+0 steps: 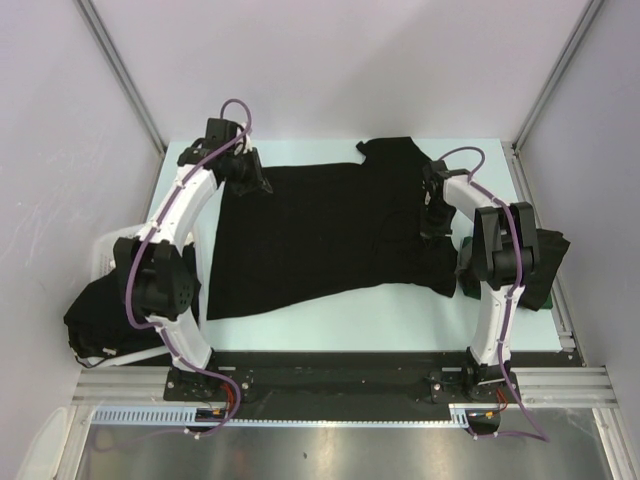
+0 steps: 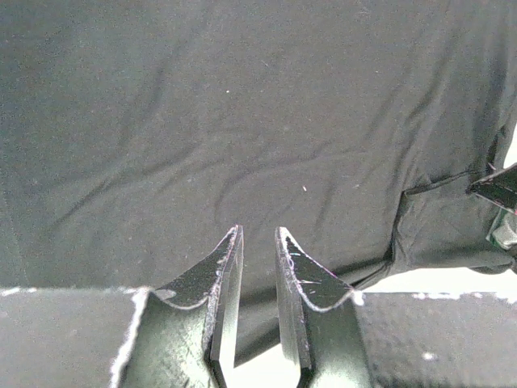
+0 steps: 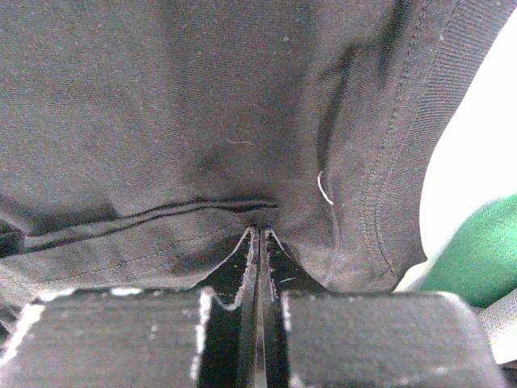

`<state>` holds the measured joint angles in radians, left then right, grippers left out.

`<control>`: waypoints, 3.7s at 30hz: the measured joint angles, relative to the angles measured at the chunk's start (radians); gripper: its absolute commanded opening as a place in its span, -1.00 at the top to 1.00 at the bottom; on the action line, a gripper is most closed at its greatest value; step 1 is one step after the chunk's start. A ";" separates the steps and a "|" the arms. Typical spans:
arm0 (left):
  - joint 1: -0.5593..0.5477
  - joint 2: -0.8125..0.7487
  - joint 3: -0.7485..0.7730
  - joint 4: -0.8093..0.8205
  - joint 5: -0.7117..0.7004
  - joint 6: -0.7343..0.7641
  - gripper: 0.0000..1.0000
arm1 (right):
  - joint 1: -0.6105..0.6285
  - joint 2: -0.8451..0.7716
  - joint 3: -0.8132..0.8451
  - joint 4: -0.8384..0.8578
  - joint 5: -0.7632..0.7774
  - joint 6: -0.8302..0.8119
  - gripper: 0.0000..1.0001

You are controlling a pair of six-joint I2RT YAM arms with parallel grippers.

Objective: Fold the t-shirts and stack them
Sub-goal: Grap the side of the flattened tshirt closest away from the robot with both arms

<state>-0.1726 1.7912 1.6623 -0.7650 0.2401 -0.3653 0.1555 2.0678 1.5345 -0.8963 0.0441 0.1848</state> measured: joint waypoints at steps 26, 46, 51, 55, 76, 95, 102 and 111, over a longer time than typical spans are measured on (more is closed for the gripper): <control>-0.017 -0.107 -0.030 -0.002 0.000 -0.027 0.46 | 0.014 -0.129 0.093 -0.096 0.012 -0.004 1.00; -0.039 -0.489 -0.532 -0.073 -0.086 -0.105 0.46 | 0.031 -0.278 0.115 -0.202 0.011 0.002 1.00; -0.042 -0.577 -0.628 -0.086 -0.107 -0.142 0.45 | 0.034 -0.312 0.123 -0.210 -0.003 0.006 1.00; -0.047 -0.612 -0.689 -0.094 -0.137 -0.170 0.45 | 0.035 -0.310 0.125 -0.211 -0.016 0.006 1.00; -0.122 -0.460 -0.720 -0.279 -0.424 -0.271 0.52 | -0.071 -0.306 0.084 -0.166 -0.069 0.024 1.00; -0.193 -0.277 -0.716 -0.350 -0.525 -0.316 0.52 | -0.055 -0.302 0.032 -0.142 -0.140 0.024 1.00; -0.237 -0.217 -0.716 -0.360 -0.579 -0.307 0.44 | -0.055 -0.299 0.032 -0.137 -0.157 0.024 1.00; -0.250 -0.193 -0.716 -0.350 -0.628 -0.287 0.27 | -0.058 -0.298 0.014 -0.126 -0.176 0.024 1.00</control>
<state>-0.4229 1.5982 0.9463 -1.1149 -0.3882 -0.6525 0.0971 1.7699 1.5486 -1.0222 -0.1318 0.2085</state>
